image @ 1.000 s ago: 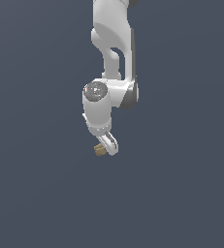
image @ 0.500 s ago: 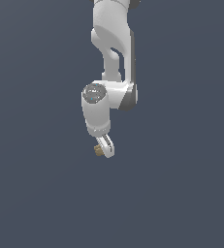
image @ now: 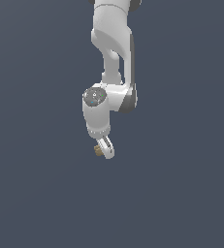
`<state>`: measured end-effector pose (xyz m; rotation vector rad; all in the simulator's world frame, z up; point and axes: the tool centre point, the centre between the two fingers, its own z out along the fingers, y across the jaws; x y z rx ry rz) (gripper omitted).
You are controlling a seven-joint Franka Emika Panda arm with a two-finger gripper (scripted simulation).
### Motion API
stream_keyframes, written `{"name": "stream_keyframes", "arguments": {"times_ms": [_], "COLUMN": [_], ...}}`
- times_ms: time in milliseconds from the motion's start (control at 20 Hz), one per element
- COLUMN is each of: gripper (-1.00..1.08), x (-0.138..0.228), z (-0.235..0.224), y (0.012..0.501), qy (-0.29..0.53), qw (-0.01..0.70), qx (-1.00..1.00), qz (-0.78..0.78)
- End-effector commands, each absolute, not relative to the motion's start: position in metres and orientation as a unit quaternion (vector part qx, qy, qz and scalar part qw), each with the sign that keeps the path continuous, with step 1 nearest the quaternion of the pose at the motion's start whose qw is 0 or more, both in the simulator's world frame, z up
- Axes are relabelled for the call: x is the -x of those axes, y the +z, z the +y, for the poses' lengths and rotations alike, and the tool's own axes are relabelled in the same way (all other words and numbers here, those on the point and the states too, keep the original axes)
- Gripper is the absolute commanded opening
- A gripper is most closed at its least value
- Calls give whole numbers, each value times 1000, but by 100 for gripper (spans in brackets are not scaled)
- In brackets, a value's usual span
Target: Pick up the object and move it to a goal position.
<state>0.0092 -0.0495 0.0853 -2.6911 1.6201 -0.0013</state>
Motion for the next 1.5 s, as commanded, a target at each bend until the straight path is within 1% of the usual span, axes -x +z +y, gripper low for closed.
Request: {"name": "stream_keyframes", "arguments": {"times_ms": [0,200,450,500,1100,1450], "gripper": [100,100,100,-100,-100,-100], "x": [-8,-8,-9,-9,-9,2], "z": [-50,-50,-50,-50,-48,-29], "y": [73,54,47,47,48,54], "qy": [0,0,0,0,0,0], "qw": [0,0,0,0,0,0], "qx": [856,856,856,856,856,856], "qz": [516,517,517,517,517,517]}}
